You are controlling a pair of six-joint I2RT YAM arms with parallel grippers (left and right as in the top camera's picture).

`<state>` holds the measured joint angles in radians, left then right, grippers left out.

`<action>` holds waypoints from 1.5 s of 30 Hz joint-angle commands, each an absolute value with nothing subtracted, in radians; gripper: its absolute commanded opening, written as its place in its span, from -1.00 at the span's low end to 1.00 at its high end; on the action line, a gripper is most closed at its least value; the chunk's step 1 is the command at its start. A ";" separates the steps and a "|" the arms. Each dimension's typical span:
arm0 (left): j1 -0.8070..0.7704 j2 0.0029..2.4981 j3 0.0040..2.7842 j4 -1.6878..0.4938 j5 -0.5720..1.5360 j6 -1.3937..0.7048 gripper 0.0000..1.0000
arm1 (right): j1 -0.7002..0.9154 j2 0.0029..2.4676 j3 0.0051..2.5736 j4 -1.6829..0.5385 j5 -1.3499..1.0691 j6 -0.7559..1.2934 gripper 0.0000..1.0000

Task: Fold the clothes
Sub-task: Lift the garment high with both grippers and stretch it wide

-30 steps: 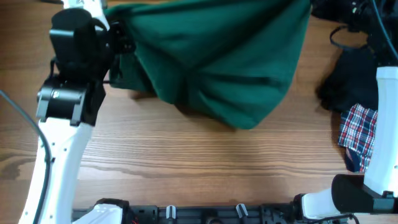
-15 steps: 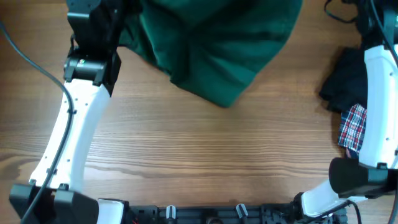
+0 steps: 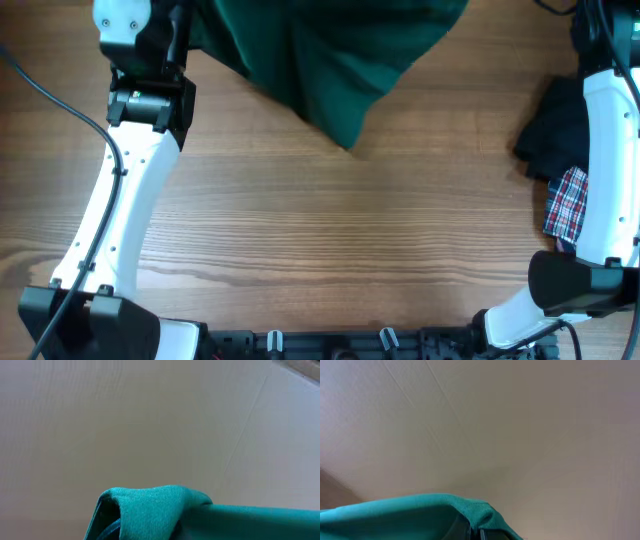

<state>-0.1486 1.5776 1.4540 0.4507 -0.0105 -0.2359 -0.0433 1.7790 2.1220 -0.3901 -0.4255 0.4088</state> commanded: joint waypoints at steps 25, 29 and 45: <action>-0.175 1.754 1.495 0.683 -0.035 -0.216 -0.92 | -0.056 1.810 2.148 -0.284 -0.339 0.446 -0.92; -0.187 1.743 1.495 0.660 -0.035 -0.204 -0.92 | -0.056 1.800 2.148 -0.324 -0.339 0.439 -0.91; -0.266 1.304 1.495 -0.242 -0.058 -0.056 -0.92 | -0.056 1.582 2.148 -0.859 -0.202 0.347 -0.92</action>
<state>-0.2626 1.4315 1.4803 -0.1654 -0.0410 -0.0792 -0.0498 1.6573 2.1242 -0.8192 -0.2653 0.3874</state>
